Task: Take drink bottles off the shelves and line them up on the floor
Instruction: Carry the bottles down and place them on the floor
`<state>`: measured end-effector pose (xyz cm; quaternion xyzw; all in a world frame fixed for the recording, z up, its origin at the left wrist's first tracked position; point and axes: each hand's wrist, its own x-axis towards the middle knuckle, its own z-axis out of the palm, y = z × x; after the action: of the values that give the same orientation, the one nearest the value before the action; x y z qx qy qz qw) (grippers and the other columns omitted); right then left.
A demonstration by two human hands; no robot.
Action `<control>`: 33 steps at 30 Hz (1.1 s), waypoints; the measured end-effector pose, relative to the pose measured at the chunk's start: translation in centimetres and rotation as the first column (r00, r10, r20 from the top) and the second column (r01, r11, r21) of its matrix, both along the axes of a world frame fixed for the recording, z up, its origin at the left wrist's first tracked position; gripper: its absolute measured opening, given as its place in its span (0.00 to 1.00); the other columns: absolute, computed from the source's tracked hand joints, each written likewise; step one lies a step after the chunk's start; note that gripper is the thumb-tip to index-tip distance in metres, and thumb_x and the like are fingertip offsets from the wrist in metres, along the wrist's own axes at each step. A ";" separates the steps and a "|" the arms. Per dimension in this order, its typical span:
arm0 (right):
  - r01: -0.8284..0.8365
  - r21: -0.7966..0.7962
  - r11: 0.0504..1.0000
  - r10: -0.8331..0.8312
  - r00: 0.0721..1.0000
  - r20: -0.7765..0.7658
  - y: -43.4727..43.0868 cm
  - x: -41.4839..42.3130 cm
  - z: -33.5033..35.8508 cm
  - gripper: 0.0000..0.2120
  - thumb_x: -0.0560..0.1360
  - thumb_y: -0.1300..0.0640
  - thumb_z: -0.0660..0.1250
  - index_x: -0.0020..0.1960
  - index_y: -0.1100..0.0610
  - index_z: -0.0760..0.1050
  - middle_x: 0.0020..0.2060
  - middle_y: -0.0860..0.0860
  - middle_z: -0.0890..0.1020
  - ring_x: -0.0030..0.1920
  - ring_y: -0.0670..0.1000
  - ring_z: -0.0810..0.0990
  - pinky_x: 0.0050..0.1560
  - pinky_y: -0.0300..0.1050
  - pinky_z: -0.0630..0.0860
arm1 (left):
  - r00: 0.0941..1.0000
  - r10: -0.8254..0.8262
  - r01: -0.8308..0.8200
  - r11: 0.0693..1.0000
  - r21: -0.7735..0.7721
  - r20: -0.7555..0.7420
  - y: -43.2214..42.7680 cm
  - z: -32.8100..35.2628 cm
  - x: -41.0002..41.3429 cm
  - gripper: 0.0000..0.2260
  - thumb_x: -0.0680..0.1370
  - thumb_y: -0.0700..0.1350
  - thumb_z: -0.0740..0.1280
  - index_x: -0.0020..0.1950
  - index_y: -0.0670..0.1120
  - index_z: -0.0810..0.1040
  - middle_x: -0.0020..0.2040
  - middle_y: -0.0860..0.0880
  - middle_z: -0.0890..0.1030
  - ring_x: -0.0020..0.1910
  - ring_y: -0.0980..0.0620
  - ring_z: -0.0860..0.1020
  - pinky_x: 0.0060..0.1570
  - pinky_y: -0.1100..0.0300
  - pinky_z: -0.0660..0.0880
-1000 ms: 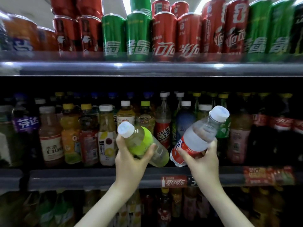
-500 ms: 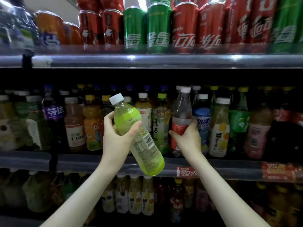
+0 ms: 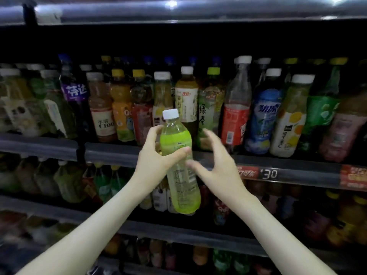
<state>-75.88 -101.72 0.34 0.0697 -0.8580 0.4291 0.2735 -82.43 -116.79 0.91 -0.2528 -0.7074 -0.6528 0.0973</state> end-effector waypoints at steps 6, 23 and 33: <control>-0.208 -0.145 0.967 0.240 0.937 0.255 -2.4 -0.3 -3.0 0.28 0.70 0.50 0.74 0.62 0.35 0.64 0.52 0.35 0.80 0.51 0.33 0.78 0.51 0.34 0.77 | 0.993 -0.009 0.017 0.998 -0.063 0.121 -1.7 -3.9 0.6 0.25 0.65 0.50 0.78 0.58 0.58 0.73 0.50 0.54 0.83 0.50 0.53 0.82 0.52 0.46 0.79; -0.504 -0.327 0.800 0.597 0.725 0.343 -21.3 -4.9 -9.9 0.31 0.69 0.57 0.76 0.67 0.45 0.67 0.54 0.39 0.80 0.55 0.36 0.78 0.55 0.35 0.75 | 0.870 0.158 0.004 0.945 -0.328 0.467 -23.7 -12.9 3.9 0.32 0.64 0.56 0.77 0.65 0.63 0.68 0.59 0.59 0.80 0.58 0.61 0.78 0.59 0.54 0.76; -0.679 0.035 0.733 0.616 0.685 0.390 -43.4 -10.3 -8.2 0.13 0.75 0.46 0.67 0.56 0.49 0.74 0.52 0.44 0.77 0.52 0.42 0.75 0.48 0.33 0.69 | 0.812 0.449 -0.113 0.747 -0.655 0.373 -45.7 -17.0 4.6 0.25 0.64 0.59 0.74 0.55 0.60 0.66 0.49 0.57 0.82 0.46 0.61 0.80 0.48 0.58 0.79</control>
<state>-86.21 -145.11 -7.88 0.3151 -0.8461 0.4255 -0.0620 -77.86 -162.47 -16.11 0.0249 -0.9079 -0.4112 -0.0776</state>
